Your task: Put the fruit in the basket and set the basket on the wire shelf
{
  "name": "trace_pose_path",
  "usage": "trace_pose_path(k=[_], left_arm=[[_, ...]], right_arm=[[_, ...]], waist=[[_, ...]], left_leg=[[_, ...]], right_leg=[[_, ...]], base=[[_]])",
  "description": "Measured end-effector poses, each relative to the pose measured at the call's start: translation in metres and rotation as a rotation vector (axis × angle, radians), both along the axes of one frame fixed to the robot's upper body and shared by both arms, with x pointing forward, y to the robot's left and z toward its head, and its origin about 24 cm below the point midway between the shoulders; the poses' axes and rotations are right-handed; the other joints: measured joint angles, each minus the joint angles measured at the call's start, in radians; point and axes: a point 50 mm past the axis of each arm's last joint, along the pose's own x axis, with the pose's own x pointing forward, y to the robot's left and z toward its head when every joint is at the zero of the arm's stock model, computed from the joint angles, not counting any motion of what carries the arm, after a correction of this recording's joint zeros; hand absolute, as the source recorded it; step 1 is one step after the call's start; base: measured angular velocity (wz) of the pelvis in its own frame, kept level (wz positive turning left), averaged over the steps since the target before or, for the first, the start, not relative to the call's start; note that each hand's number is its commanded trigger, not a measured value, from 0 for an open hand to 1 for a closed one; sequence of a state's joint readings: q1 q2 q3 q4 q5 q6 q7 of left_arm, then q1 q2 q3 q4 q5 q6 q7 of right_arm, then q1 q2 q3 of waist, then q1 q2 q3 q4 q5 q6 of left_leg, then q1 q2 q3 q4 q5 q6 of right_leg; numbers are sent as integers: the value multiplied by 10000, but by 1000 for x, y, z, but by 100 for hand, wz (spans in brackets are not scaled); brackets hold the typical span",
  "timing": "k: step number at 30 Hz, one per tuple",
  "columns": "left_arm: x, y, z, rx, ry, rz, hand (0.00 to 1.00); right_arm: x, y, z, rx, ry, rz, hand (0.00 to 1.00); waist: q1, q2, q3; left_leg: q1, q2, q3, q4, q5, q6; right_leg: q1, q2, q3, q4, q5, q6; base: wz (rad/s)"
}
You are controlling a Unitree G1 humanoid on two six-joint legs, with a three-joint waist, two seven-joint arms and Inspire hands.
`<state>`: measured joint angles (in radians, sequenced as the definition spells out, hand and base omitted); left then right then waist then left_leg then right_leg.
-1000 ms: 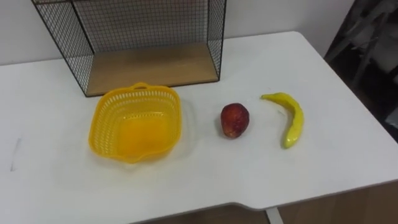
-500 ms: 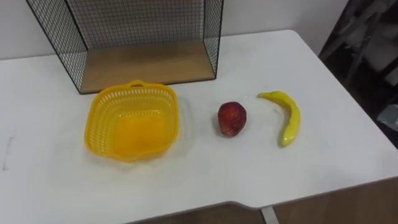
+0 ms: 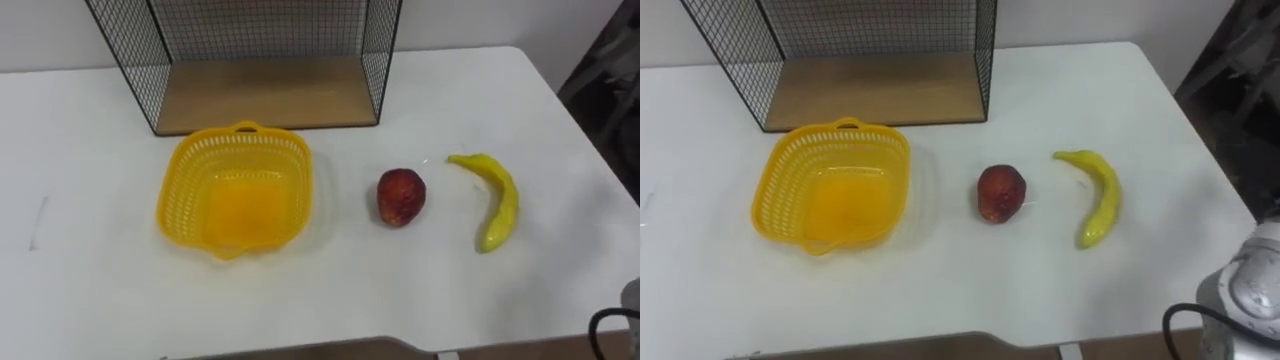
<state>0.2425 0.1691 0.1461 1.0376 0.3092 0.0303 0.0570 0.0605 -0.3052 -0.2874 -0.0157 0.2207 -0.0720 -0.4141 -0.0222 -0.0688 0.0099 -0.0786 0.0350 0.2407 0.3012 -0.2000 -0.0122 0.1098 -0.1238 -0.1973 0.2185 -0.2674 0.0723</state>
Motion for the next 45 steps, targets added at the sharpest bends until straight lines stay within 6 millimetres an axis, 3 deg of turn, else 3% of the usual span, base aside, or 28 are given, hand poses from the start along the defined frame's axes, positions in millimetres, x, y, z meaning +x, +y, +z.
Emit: trace_pose_path(k=[4,10,13,17,21,25,30,40,45], left_arm=[[4,-3,0,-64,-70,-264,0],[8,-6,-1,-140,-146,-561,0],[7,-6,-1,-160,-98,-552,0],[7,-7,-2,-280,-62,-586,0],[7,-8,-2,-376,-37,-602,0],[10,-8,-2,-375,-101,-626,0],[13,-8,-2,-357,-173,-668,0],[11,-7,-2,-349,39,-719,0],[8,-7,-3,-314,262,-782,0]], right_arm=[[14,28,-3,-965,606,1906,0],[24,48,-5,-1671,1075,3656,0],[25,51,-6,-1839,1267,4204,0],[26,58,-9,-1841,1439,4853,0],[27,63,-11,-1919,1621,5438,0],[27,67,-12,-1797,1717,5999,0],[28,76,-16,-1687,1832,6616,0],[28,91,-24,-1576,2328,7538,0],[28,96,-28,-1480,2599,7856,0]], waist=[[80,-161,74],[282,-97,25],[324,-51,5],[307,88,-79],[322,145,-77],[362,62,-42],[392,5,-56],[577,92,-105],[580,179,-89]], left_leg=[[56,0,-24,3,-1,-2],[43,12,-71,15,-3,3],[32,12,-95,32,-3,5],[100,12,-207,60,1,9],[251,10,-221,37,5,14],[253,10,-221,37,11,24],[251,10,-219,58,17,33],[224,-7,-300,74,23,42],[221,-11,-305,67,24,43]], right_leg=[[74,0,-51,-11,5,-5],[171,18,-299,-176,200,25],[185,18,-356,-174,211,35],[306,32,-526,-176,211,35],[461,35,-528,-187,211,35],[462,37,-539,-188,211,35],[459,38,-529,-177,213,36],[476,36,-572,-174,216,37],[475,34,-575,-175,216,37]], base=[[2],[1],[2],[6],[0],[0],[0],[1],[0]])
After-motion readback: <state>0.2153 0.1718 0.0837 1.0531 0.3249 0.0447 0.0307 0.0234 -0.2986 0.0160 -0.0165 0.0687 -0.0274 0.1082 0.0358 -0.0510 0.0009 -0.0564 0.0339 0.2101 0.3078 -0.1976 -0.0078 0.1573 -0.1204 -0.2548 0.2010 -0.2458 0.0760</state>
